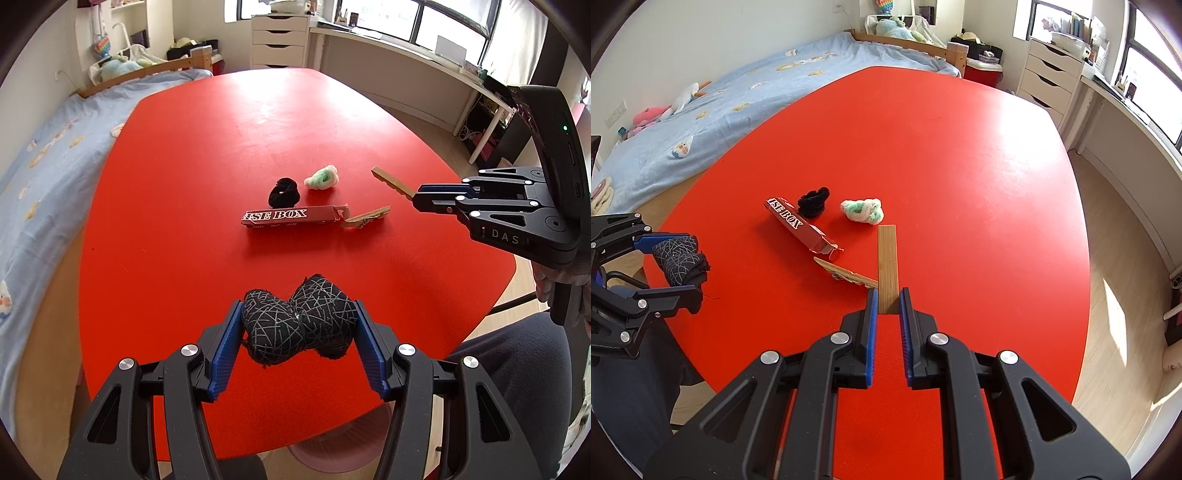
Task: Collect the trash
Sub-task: 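Carry the cloth and clothespin over the wastebasket and open both grippers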
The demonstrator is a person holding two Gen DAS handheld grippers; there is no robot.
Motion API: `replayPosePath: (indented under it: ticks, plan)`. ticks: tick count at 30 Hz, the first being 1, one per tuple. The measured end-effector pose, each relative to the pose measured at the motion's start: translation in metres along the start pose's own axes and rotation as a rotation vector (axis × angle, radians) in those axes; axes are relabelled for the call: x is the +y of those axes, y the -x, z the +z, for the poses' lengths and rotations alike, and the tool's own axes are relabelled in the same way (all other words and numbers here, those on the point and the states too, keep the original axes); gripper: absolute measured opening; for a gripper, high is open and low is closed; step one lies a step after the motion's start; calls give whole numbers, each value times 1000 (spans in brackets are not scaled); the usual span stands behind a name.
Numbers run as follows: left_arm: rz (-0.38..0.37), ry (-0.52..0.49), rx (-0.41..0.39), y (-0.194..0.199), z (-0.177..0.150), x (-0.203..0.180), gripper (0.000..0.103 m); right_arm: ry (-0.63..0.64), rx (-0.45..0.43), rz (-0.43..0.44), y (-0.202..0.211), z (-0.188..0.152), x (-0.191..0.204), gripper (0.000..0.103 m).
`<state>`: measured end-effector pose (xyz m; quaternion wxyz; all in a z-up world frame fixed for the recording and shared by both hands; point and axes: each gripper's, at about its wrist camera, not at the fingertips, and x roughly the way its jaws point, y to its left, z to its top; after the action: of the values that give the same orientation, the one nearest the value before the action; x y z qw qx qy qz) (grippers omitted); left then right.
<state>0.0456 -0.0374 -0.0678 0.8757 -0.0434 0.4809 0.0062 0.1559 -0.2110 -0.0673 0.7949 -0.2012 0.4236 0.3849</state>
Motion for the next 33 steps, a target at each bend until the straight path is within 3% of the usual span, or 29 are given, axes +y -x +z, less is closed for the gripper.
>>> replayPosePath:
  ticks: [20,33]
  plan:
    - [-52,-54,-87,72,-25,-8,56,3,-115,93,98,-39,57,11]
    - [-95,-60,-106,99,-58,-20,57,14,-98,146,132,-84,85,11]
